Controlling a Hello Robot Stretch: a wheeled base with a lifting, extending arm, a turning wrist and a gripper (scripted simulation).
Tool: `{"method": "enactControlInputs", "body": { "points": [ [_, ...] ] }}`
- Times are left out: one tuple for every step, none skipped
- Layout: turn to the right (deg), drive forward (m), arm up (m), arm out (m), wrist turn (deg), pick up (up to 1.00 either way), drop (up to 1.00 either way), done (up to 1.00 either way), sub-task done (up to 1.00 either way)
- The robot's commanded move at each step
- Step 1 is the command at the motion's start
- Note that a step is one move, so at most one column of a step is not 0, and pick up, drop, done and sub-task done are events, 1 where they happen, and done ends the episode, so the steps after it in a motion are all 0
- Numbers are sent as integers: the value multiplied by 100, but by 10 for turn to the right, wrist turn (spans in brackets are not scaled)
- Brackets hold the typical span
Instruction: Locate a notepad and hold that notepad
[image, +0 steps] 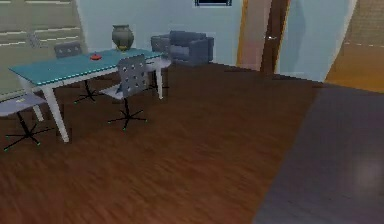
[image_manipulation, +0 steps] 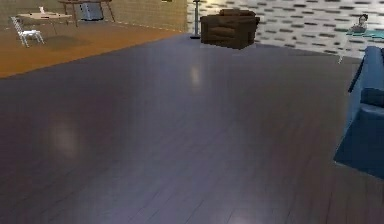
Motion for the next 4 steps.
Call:
{"method": "enactControlInputs", "body": {
  "points": [
    [90,0,0,0,0,0,0,0,0],
    [0,35,0,0,0,0,0,0,0],
    [-450,0,0,0,0,0,0,0,0],
    [0,100,0,0,0,0,0,0,0]
  ]
}}
